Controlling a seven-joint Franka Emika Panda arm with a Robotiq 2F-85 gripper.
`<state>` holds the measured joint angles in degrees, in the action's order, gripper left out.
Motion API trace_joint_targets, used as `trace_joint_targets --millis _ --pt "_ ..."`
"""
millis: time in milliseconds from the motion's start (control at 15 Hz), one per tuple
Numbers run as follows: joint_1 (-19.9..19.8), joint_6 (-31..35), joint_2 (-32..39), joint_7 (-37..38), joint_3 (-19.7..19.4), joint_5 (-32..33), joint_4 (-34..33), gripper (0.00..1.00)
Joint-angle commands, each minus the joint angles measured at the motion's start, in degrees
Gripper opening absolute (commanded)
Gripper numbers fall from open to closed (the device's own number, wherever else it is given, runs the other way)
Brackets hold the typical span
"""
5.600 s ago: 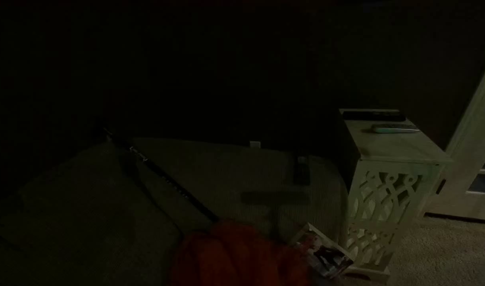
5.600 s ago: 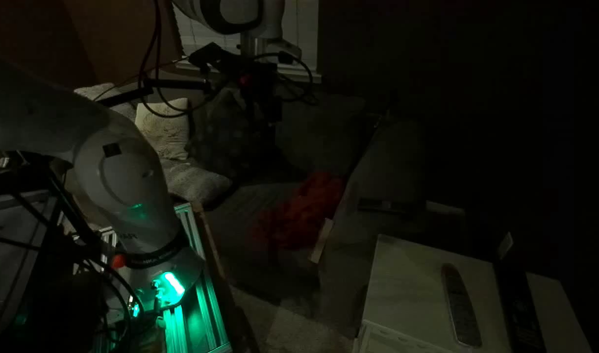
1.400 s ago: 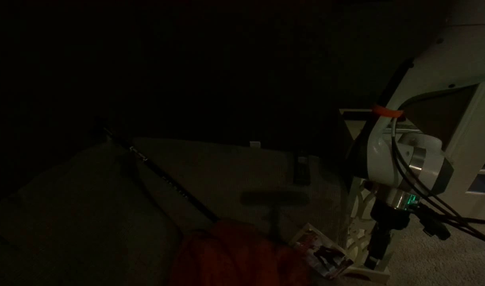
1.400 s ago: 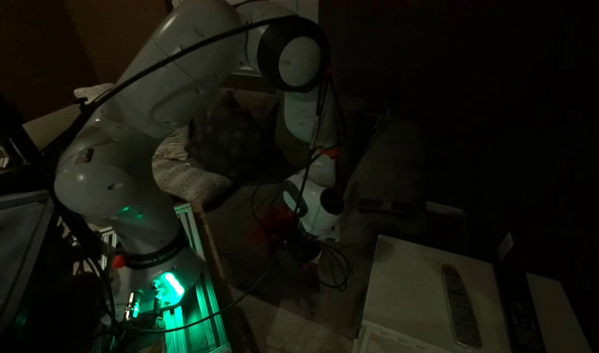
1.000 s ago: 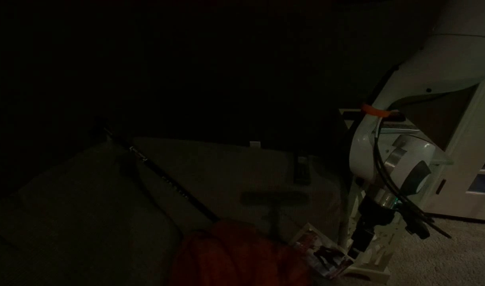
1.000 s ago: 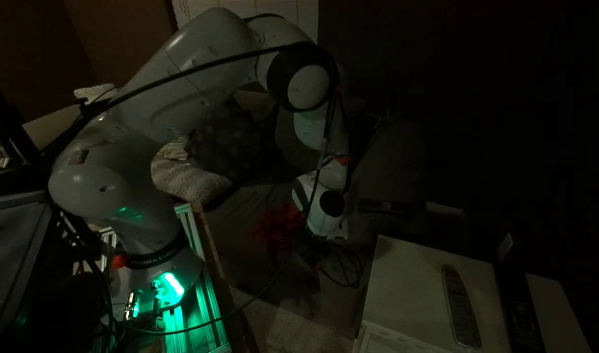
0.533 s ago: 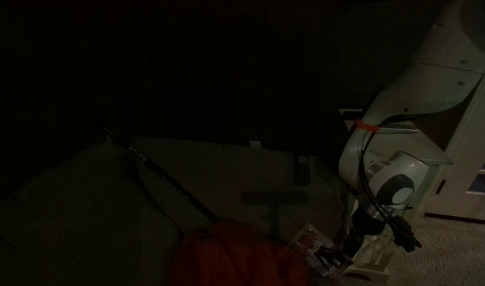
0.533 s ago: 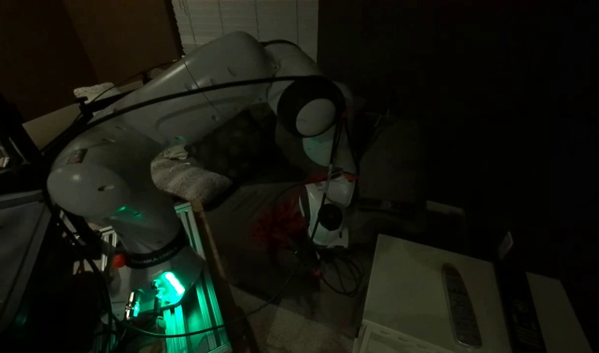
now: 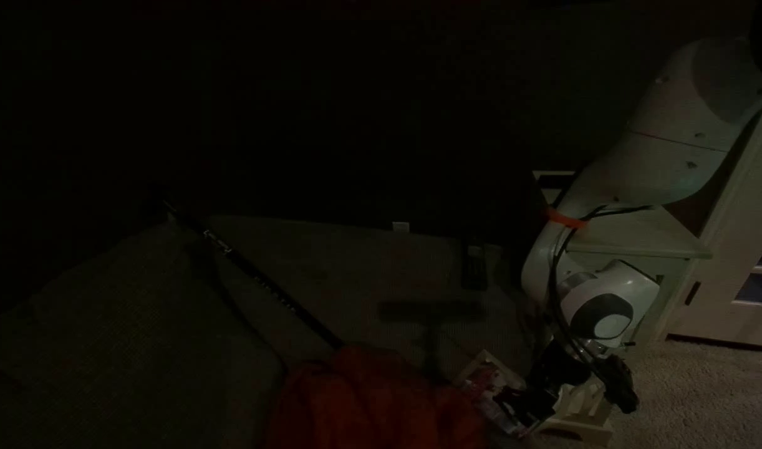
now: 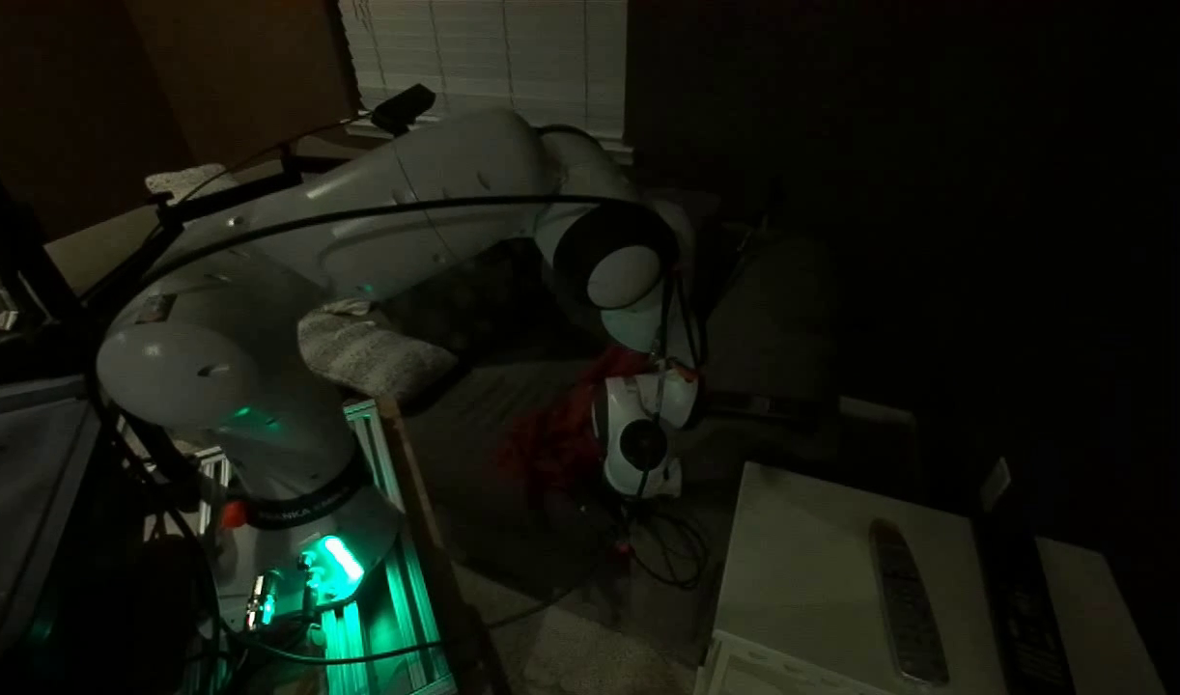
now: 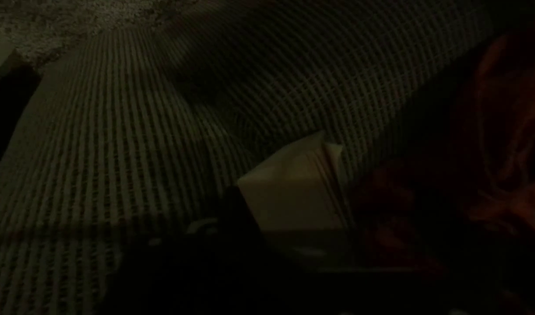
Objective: Pick up the book from the chair and place it on the white shelf.
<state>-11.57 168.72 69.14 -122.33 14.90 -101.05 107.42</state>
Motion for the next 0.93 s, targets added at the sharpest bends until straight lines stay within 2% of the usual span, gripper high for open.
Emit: trace_joint_targets --millis 0,400,600,867 --pt "1.0 0.01 0.92 -6.65 -0.14 -5.98 -2.53 0.68" --pt "0.2 -2.75 -3.41 -16.95 -0.64 -15.74 1.58 0.23" --pt "-0.8 -4.56 -4.97 -19.57 -0.18 -17.49 3.91 0.06" --pt "-4.56 -7.59 -7.62 -15.39 3.12 -9.71 10.28 0.08"
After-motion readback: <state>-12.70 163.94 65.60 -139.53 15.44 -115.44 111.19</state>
